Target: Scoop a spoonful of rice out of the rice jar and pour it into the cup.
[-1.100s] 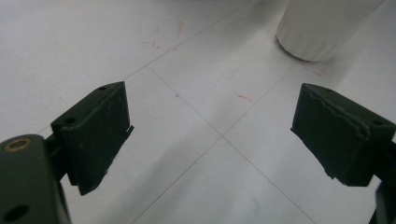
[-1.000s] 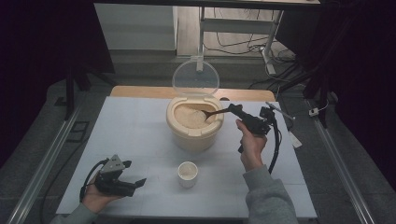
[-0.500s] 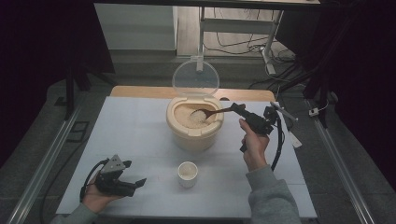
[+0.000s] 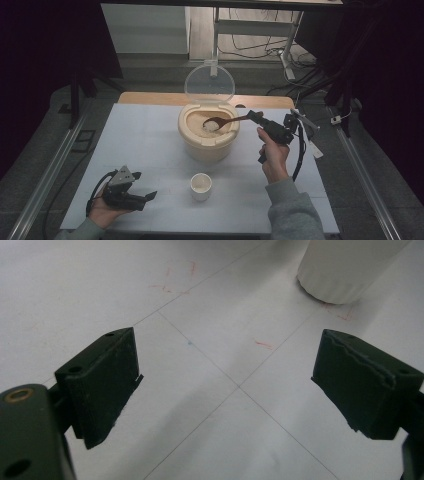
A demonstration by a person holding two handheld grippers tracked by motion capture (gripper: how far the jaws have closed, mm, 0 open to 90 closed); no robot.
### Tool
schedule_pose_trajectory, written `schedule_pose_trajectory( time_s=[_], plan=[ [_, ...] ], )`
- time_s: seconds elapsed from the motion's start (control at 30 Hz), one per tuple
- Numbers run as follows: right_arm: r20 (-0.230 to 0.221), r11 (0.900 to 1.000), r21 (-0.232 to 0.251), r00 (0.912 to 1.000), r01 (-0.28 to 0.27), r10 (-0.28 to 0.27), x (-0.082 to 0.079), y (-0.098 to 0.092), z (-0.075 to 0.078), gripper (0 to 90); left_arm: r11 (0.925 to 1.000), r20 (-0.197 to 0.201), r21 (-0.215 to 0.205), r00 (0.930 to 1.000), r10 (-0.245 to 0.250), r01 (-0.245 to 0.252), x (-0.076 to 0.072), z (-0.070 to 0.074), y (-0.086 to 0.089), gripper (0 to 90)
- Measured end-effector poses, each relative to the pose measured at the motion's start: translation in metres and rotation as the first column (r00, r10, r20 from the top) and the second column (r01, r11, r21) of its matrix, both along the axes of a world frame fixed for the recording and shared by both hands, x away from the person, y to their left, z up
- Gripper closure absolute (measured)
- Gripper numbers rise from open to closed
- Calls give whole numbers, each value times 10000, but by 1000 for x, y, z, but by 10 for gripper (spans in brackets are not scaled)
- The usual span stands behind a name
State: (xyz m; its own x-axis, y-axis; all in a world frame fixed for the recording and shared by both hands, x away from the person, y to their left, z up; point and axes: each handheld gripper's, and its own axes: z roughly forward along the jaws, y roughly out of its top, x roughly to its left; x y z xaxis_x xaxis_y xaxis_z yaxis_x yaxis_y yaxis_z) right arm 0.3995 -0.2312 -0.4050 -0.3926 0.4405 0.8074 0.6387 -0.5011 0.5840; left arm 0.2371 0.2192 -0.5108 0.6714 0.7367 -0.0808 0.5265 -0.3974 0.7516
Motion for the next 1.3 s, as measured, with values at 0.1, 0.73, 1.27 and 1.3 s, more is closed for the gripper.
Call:
schedule_pose_trajectory(
  time_s=[0.1, 0.73, 1.27, 1.3],
  plan=[
    [55, 9999, -14, 9999, -104, 104, -1, 0, 3, 829, 10000, 6, -7, 10000, -2, 2, 0, 0, 0, 115],
    [-124, 9993, 222, 9995, -303, 305, -3, -3, 6, 828, 10000, 1, -14, 10000, -6, 6, 0, 0, -1, 116],
    [-116, 9919, 205, 9920, -1253, 1255, -25, -7, 4, 829, 10000, 7, 0, 10000, 37, -37, 0, 1, 0, 116],
    [-139, 9904, 168, 9904, -1374, 1377, -28, -8, 3, 829, 10000, 6, -3, 10000, 40, -40, 0, 0, 0, 116]
  ],
)
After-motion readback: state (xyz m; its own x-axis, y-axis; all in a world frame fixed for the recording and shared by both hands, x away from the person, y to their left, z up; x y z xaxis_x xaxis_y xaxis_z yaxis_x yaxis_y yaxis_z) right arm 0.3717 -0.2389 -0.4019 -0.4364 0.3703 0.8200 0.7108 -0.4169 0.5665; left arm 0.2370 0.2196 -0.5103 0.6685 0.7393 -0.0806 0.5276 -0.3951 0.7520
